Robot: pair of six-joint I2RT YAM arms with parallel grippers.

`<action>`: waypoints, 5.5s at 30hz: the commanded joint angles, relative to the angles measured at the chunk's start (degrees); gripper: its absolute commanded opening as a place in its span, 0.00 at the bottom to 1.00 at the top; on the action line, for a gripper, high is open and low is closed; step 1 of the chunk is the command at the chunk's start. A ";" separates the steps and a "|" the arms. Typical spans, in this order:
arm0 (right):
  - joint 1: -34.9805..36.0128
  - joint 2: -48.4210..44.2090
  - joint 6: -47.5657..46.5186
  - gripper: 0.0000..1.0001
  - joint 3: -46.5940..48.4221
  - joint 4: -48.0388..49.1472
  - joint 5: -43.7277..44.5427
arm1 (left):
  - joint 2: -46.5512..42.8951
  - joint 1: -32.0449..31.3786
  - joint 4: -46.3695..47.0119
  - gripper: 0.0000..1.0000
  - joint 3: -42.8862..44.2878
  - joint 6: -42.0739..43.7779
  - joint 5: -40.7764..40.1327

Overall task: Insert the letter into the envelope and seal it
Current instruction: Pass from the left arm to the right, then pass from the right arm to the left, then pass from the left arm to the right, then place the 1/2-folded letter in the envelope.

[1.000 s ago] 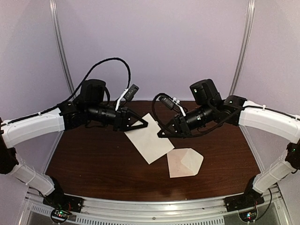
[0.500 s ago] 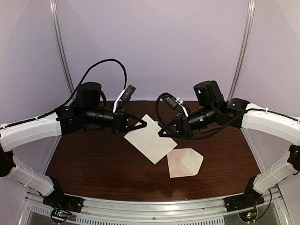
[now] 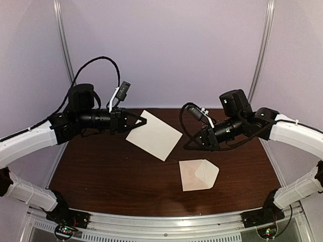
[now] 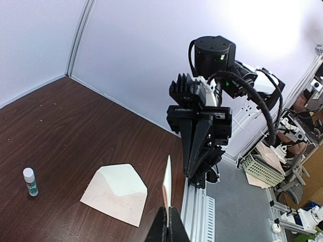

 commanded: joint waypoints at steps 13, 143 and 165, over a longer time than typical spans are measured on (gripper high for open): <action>1.38 -6.28 32.17 0.85 -18.20 57.43 9.57 | -6.33 -3.69 38.84 0.00 -13.04 -17.33 -20.82; 6.62 7.43 35.73 0.00 -7.79 74.30 18.16 | -1.46 -10.64 44.37 0.00 -13.98 -17.32 -25.42; -13.34 -5.86 15.61 0.00 -13.40 5.98 19.66 | 6.31 -10.82 18.05 0.64 -15.83 -30.77 -40.56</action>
